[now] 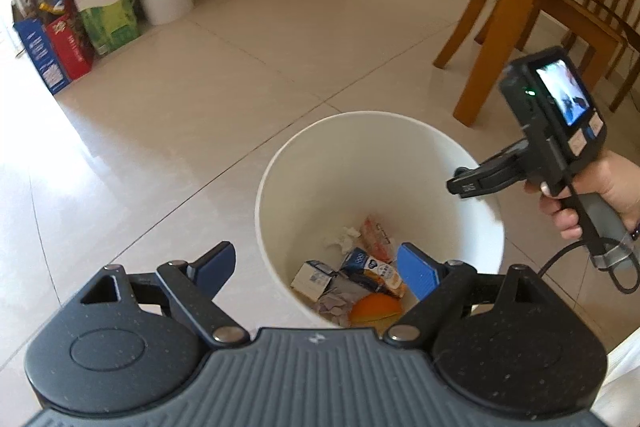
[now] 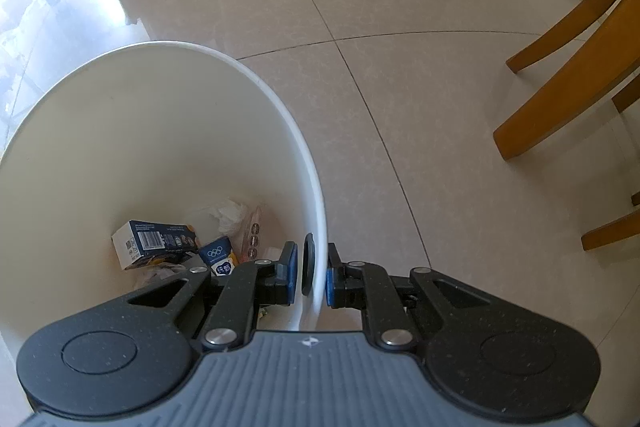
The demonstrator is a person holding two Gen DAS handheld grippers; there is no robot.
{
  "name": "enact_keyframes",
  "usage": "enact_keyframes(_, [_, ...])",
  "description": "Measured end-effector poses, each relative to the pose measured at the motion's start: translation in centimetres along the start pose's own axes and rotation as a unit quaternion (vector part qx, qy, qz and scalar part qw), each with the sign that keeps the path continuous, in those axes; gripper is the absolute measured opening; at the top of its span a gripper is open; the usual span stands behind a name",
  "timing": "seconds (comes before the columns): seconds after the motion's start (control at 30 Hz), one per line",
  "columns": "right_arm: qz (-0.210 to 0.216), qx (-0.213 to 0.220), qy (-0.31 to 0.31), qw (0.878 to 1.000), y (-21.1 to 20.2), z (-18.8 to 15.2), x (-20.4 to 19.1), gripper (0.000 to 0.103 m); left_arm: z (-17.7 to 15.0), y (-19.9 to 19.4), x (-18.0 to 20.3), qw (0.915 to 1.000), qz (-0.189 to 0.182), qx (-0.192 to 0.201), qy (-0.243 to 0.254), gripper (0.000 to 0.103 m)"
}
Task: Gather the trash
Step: 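Move the left gripper to the yellow-and-white drink cup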
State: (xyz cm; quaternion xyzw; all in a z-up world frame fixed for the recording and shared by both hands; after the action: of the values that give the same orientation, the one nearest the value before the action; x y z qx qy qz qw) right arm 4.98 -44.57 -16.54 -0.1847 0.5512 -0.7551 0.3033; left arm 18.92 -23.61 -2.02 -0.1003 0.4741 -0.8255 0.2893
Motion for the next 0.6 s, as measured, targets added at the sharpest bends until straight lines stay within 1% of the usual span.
enact_keyframes(0.17, [-0.001,0.002,0.001,1.0,0.0,0.0,-0.1,0.016,-2.6,-0.5,-2.3,0.9992,0.018,-0.005,-0.035,0.088])
enact_keyframes(0.37, [-0.004,0.003,-0.003,1.0,0.0,0.0,-0.2,0.016,-7.2,-0.2,-5.5,0.9949,0.042,-0.017,-0.091,0.088])
enact_keyframes(0.47, [-0.008,0.004,-0.006,1.0,0.0,0.1,-0.3,0.016,-9.9,0.3,-7.3,0.9902,0.054,-0.025,-0.127,0.088])
enact_keyframes(0.6, [-0.014,0.005,-0.009,1.0,0.1,0.0,-0.4,0.016,-13.8,1.9,-9.7,0.9809,0.071,-0.044,-0.175,0.088])
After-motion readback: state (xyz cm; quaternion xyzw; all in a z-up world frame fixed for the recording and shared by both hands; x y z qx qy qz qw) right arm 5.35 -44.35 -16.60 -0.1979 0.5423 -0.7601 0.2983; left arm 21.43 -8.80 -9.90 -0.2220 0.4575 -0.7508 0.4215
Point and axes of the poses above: each gripper's, at about its wrist camera, not at the fingertips, and y roughly the way its jaws point, x to its right, z to its top, the point moved 5 cm from there along y, roughly the way its jaws point, and after that the axes turned 15 degrees about y, right-handed, at the moved point
